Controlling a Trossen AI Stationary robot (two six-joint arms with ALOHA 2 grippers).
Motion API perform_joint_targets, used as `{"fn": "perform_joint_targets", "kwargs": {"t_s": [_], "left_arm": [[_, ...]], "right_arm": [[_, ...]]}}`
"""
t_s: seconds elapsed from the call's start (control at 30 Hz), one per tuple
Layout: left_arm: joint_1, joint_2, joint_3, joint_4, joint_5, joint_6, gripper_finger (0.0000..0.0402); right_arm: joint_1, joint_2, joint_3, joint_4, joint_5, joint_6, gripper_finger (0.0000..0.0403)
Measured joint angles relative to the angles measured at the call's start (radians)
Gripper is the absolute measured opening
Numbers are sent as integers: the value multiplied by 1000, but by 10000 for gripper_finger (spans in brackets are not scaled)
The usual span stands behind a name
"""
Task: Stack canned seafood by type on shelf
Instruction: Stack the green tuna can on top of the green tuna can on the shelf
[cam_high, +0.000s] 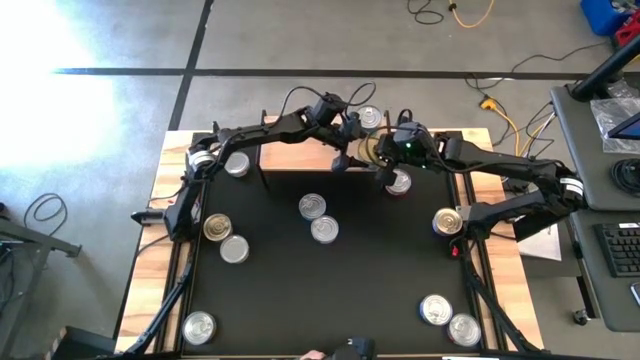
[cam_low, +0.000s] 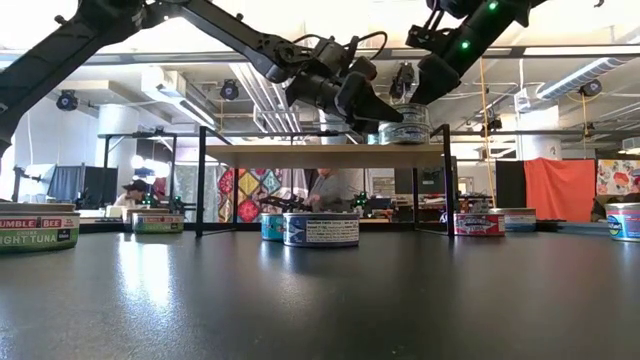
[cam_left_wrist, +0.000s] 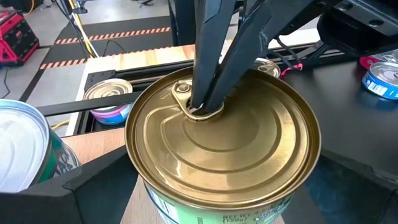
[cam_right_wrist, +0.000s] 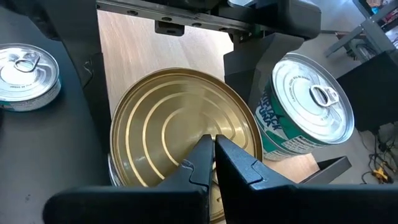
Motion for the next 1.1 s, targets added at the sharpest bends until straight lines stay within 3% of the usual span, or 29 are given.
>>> {"fn": "perform_joint_targets", "kwargs": {"t_s": [0.37, 0.6, 0.83, 1.1], "left_arm": [[0, 2, -1, -1, -8, 0, 400], [0, 3, -2, 1, -9, 2, 400], [6, -2, -2, -13, -11, 18, 400], [32, -44, -10, -152, -40, 100, 400]], "right_arm": [[0, -32, 1, 108, -10, -1, 12], [1, 29, -6, 106, -136, 56, 12], [0, 79, -1, 69, -129, 84, 12], [-1, 71, -3, 52, -124, 96, 12]]}}
